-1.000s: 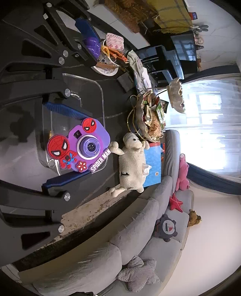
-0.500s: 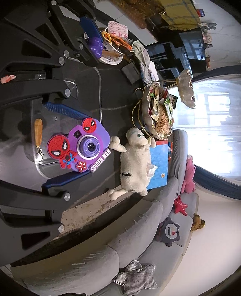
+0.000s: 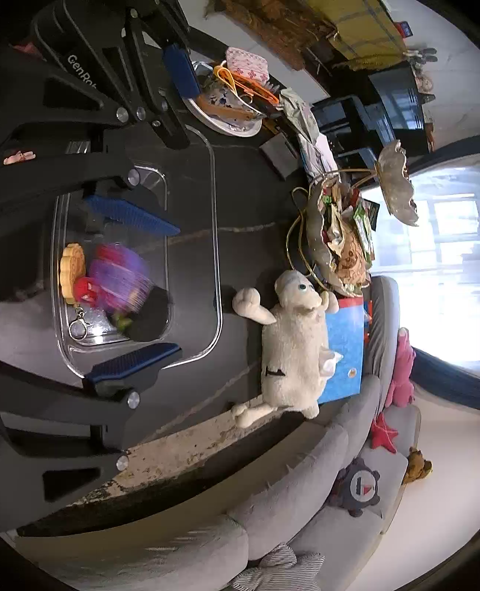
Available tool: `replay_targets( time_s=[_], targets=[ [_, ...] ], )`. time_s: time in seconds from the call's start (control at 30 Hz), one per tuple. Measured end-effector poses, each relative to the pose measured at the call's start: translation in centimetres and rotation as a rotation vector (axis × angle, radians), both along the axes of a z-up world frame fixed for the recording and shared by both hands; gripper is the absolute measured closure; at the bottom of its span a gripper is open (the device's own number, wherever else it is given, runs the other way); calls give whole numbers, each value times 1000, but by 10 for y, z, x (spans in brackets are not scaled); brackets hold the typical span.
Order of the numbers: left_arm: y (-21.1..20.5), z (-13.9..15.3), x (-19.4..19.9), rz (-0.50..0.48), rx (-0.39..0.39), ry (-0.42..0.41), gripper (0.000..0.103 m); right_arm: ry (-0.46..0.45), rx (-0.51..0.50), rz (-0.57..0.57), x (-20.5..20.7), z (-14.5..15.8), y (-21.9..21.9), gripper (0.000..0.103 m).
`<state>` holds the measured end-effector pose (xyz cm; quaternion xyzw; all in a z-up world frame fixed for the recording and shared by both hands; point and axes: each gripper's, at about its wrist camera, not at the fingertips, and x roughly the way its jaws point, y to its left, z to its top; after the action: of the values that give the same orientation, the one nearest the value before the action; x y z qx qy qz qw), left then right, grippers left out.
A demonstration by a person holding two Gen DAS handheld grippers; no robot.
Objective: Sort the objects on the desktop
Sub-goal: 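Open the left tool over the box to drop the ball while the right tool drops the toy, then withdraw both open tools from the box back over the table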
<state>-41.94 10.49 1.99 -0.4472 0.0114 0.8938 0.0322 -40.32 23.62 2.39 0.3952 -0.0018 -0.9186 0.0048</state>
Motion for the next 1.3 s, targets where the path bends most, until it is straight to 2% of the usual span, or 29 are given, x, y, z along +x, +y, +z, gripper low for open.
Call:
replay_targets(
  time_s=[0.37,0.6,0.87,1.3],
  targets=[
    [-17,11,34,13,-37,16,46,17,-2,47,33,13,-17,43],
    [-30,28,75,34,-86,84,46,61,25,61,71,28,-36,43],
    [-49,43,118,103,-95,145,46,107,32,40,112,43,-53,43],
    [-81,43,193,136,-127,150,46,98,-1,93,180,41,-84,43]
  ],
)
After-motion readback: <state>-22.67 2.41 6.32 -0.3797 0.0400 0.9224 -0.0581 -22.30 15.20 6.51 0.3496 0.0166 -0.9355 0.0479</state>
